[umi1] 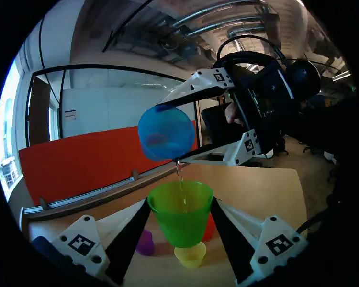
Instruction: Pour water
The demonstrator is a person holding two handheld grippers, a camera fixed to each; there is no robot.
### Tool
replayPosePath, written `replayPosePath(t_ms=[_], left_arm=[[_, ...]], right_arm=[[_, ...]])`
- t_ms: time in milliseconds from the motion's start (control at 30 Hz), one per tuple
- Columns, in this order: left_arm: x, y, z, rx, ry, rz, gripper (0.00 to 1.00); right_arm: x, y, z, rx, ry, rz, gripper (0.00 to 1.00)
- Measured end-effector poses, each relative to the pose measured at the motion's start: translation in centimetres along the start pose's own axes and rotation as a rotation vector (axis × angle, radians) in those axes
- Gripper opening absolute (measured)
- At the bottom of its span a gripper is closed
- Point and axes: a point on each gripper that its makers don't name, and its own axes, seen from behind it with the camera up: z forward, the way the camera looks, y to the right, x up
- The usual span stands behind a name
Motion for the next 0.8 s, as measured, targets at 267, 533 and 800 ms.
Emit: replayPosePath(t_ms=[267, 533, 800], left_arm=[[0.00, -0.01, -0.05, 0.000, 0.000, 0.000, 0.88], [0.04, -0.02, 0.00, 0.000, 0.001, 0.002, 0.88], [0.09, -0.05, -0.06, 0.001, 0.000, 0.003, 0.88]], right_arm=[[-0.07, 0.22, 0.05, -0.007, 0.000, -0.010, 0.92], [-0.12, 0.42, 0.07, -0.013, -0.003, -0.021, 0.92], [-0.14, 0.64, 0.05, -0.019, -0.003, -0.036, 0.92]])
